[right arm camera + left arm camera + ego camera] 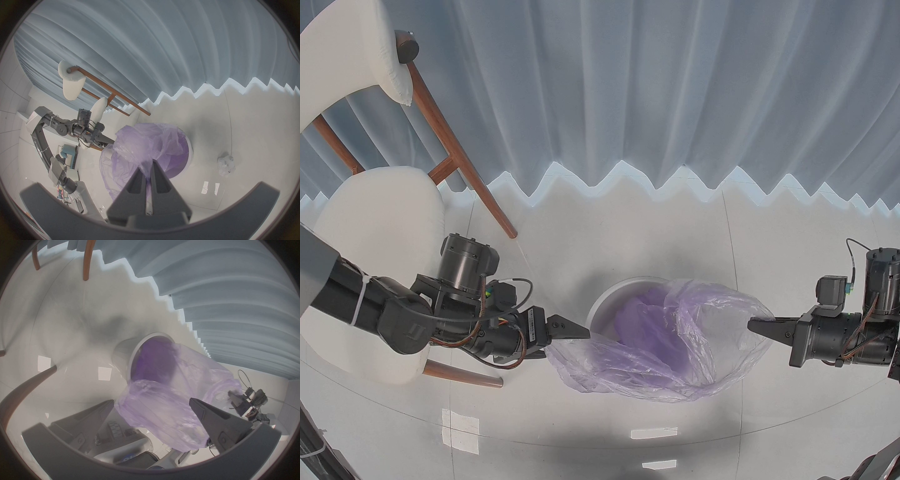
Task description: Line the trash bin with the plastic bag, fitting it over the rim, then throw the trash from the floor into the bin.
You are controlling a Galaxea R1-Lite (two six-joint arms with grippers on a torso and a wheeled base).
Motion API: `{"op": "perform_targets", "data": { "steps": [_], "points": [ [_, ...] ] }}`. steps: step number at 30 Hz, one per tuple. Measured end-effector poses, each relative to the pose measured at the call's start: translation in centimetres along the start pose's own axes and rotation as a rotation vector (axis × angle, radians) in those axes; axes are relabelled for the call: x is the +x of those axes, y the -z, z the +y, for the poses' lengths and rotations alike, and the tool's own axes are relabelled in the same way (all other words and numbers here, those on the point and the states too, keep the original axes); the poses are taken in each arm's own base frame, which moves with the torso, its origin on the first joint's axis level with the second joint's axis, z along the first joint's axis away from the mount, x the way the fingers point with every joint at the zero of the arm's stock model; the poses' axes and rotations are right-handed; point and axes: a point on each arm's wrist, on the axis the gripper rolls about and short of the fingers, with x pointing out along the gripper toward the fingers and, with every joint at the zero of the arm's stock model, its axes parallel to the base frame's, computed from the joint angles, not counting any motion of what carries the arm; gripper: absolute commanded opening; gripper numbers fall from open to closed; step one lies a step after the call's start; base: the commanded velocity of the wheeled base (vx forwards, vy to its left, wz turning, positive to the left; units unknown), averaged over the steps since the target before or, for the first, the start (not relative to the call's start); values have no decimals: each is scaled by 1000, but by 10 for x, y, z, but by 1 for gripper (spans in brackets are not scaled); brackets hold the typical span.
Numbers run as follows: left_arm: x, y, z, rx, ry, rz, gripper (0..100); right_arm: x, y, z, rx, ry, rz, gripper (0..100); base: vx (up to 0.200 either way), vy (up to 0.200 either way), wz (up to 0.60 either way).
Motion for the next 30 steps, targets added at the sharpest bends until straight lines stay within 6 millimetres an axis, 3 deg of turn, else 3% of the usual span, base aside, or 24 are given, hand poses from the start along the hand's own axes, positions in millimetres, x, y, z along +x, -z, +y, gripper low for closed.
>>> {"op": "perform_targets", "data": {
  "steps": [6, 7, 14, 19, 23, 30],
  "points": [
    [13, 5, 2, 0, -32, 24, 100, 0, 1, 0, 1, 3, 2, 0, 0, 0, 0],
    [15, 7, 0, 7, -32, 30, 0, 0, 1, 0, 1, 8, 1, 0, 0, 0, 0],
    [9, 18, -20, 118, -42, 3, 0, 4, -8, -10, 19, 72, -30, 0, 0, 0, 0],
    [2, 30, -35, 166, -39, -6, 0, 12, -28, -23, 27, 113, -85, 0, 0, 0, 0],
    [-2, 42, -37, 206, -40, 16, 0, 19, -42, -31, 27, 131, -113, 0, 0, 0, 0],
    [-3, 63, -32, 468, -119, 42, 0, 33, -61, -39, 17, 134, -144, 0, 0, 0, 0]
  ]
}}
